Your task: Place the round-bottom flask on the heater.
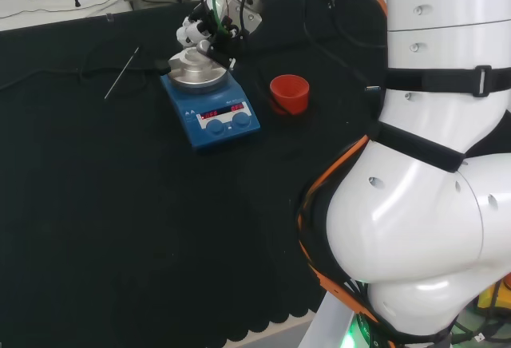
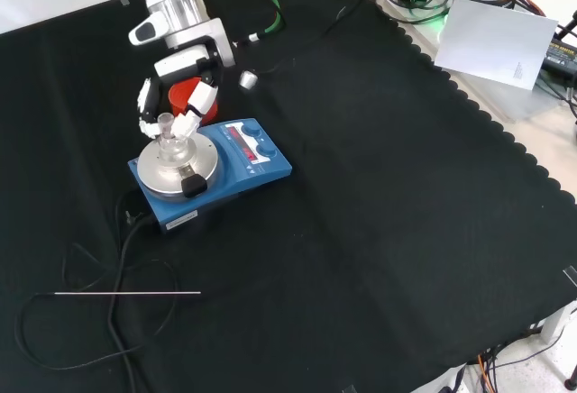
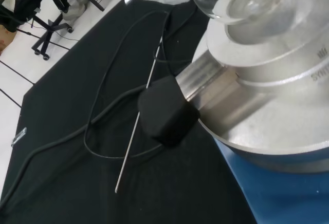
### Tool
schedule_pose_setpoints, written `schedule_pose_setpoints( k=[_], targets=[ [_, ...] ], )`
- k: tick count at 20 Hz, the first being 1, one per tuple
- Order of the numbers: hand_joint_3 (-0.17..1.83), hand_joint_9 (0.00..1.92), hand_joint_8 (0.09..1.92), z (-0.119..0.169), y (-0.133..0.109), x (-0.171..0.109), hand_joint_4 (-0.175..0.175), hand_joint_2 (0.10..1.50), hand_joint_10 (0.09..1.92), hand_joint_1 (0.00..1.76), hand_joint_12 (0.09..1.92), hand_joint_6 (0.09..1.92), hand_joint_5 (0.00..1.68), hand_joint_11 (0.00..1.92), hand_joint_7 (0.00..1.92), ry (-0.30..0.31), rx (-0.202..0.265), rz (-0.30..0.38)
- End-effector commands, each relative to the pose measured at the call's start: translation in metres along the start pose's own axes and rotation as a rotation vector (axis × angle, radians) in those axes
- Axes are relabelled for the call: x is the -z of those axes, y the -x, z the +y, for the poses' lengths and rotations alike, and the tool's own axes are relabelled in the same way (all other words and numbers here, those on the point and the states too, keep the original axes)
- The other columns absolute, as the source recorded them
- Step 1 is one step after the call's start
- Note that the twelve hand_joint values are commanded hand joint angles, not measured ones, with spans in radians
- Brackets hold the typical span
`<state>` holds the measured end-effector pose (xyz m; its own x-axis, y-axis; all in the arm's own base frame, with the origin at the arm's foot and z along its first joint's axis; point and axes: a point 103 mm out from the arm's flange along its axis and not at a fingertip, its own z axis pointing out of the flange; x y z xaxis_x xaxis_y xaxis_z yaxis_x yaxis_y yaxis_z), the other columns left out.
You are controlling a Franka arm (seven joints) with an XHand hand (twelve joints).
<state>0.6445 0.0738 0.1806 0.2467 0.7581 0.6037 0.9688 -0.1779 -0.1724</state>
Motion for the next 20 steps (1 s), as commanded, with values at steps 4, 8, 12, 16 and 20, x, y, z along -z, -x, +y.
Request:
schedule_pose_setpoints(
  k=[4, 8, 12, 16, 20],
  targets=[
    [-0.17, 0.92, 0.56, 0.006, 0.007, -0.015, 0.175, 1.07, 0.45, 1.11, 1.20, 0.55, 1.27, 0.56, 0.78, -0.006, -0.023, -0.013],
    [-0.17, 0.92, 0.56, 0.008, 0.009, -0.015, 0.175, 1.07, 0.45, 1.11, 1.20, 0.55, 1.27, 0.56, 0.78, -0.012, -0.032, -0.003],
    [-0.17, 0.92, 0.56, 0.009, 0.011, -0.018, 0.175, 1.07, 0.44, 1.11, 1.20, 0.55, 1.27, 0.56, 0.78, -0.008, -0.040, -0.008],
    [-0.17, 0.92, 0.56, 0.012, 0.020, -0.014, 0.175, 1.07, 0.44, 1.11, 1.20, 0.55, 1.27, 0.56, 0.78, -0.017, -0.056, 0.035],
    [-0.17, 0.91, 0.56, 0.012, 0.026, -0.012, 0.175, 1.10, 0.44, 1.09, 1.21, 0.68, 1.19, 0.54, 0.75, -0.024, -0.059, 0.061]
  ],
)
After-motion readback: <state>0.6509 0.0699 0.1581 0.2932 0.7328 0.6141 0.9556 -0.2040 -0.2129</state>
